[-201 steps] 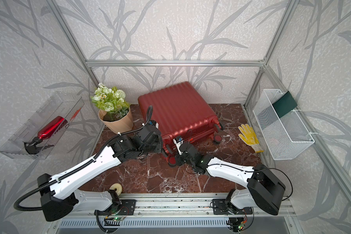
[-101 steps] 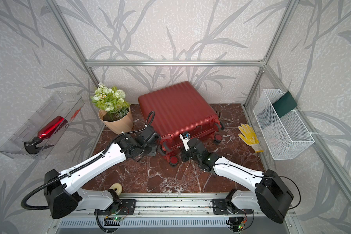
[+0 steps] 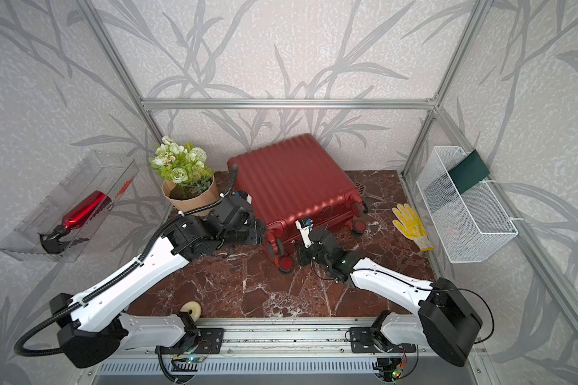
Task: Open the suitcase zippers
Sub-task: Unzip the zipper on the suitcase.
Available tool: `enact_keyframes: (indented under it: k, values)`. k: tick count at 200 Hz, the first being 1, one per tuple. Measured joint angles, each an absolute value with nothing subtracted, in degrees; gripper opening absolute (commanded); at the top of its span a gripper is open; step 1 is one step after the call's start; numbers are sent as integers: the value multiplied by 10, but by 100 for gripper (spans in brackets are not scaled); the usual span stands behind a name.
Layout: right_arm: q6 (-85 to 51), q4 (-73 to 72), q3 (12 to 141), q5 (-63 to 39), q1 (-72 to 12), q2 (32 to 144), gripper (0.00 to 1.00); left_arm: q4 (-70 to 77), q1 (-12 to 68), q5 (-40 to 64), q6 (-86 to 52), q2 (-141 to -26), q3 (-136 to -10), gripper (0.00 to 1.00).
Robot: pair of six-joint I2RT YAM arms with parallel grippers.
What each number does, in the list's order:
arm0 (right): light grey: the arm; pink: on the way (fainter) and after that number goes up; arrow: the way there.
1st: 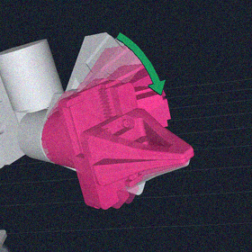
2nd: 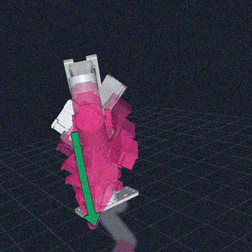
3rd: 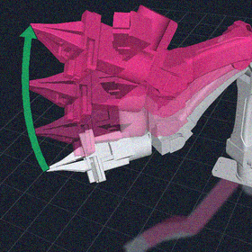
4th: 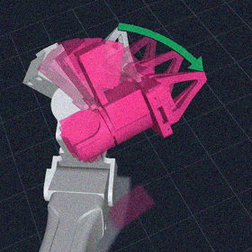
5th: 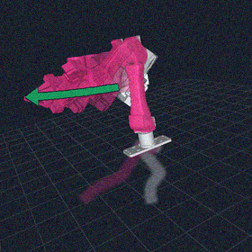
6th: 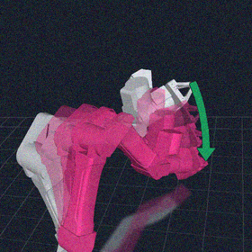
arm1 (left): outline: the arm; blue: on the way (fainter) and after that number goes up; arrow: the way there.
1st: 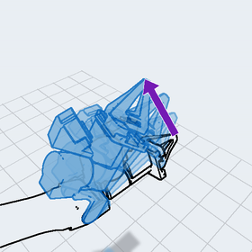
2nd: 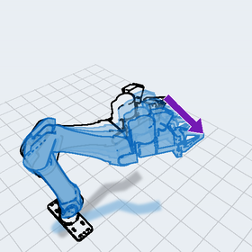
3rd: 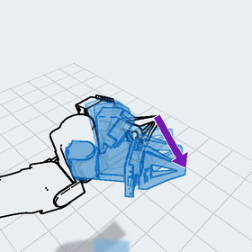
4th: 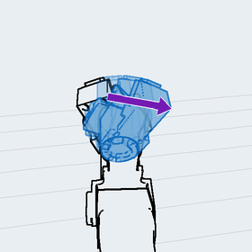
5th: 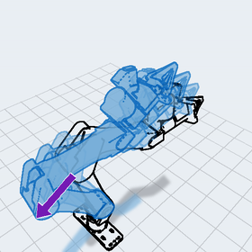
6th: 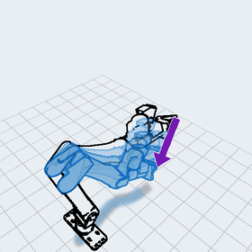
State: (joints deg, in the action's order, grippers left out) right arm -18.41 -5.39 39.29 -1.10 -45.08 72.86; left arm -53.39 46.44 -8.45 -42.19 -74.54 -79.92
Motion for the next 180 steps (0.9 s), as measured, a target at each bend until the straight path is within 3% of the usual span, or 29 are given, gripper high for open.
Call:
enact_keyframes:
  k: [48, 67, 89, 134, 159, 180]
  values:
    - [-187, -62, 393, -11, -456, 735, 0, -536, 484, -84, -478, -802, -800, 73]
    - [-189, -62, 393, -11, -458, 735, 0, -549, 492, -95, -493, -828, -818, 70]
    - [-190, -62, 393, -9, -459, 735, 0, -569, 497, -105, -507, -858, -836, 58]
    - [-190, -61, 393, 4, -461, 735, 0, -591, 506, -121, -528, -869, -841, 14]
    - [-188, -57, 393, 14, -458, 732, 0, -587, 505, -129, -525, -860, -830, 2]
    - [-185, -53, 392, 15, -456, 729, 0, -583, 502, -135, -515, -848, -818, 0]
